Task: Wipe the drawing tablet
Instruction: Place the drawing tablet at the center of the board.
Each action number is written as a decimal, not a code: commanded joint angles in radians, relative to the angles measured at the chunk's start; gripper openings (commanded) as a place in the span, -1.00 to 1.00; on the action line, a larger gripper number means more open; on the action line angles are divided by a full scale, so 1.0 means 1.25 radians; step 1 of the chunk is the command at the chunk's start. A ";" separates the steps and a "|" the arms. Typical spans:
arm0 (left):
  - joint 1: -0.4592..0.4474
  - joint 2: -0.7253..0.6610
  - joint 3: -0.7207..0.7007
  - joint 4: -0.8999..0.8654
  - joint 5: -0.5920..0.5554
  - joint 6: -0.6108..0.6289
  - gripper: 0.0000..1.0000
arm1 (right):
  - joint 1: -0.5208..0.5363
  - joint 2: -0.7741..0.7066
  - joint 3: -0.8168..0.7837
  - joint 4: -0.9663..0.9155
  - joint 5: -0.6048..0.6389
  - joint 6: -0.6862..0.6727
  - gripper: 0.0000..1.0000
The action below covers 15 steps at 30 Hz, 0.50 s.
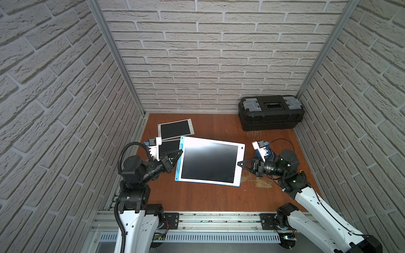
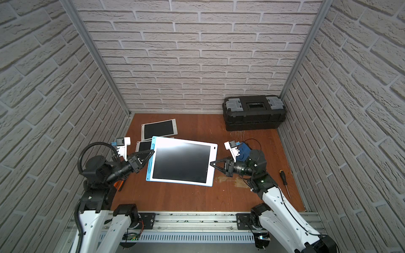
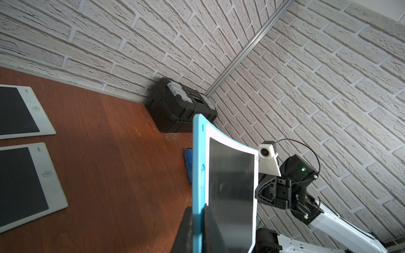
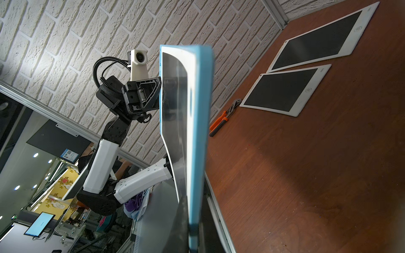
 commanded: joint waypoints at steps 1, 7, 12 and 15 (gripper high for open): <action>0.005 0.000 0.020 0.014 -0.026 0.035 -1.00 | -0.001 -0.020 0.013 0.056 0.012 -0.015 -0.95; 0.005 0.014 0.021 0.022 -0.021 0.041 0.09 | -0.001 -0.011 0.065 -0.015 0.060 -0.027 -0.95; 0.014 0.043 0.078 -0.174 -0.150 0.140 0.58 | -0.003 0.022 0.179 -0.155 0.205 -0.068 -0.95; 0.019 0.068 0.130 -0.321 -0.269 0.209 0.65 | -0.002 0.097 0.284 -0.266 0.320 -0.103 -0.95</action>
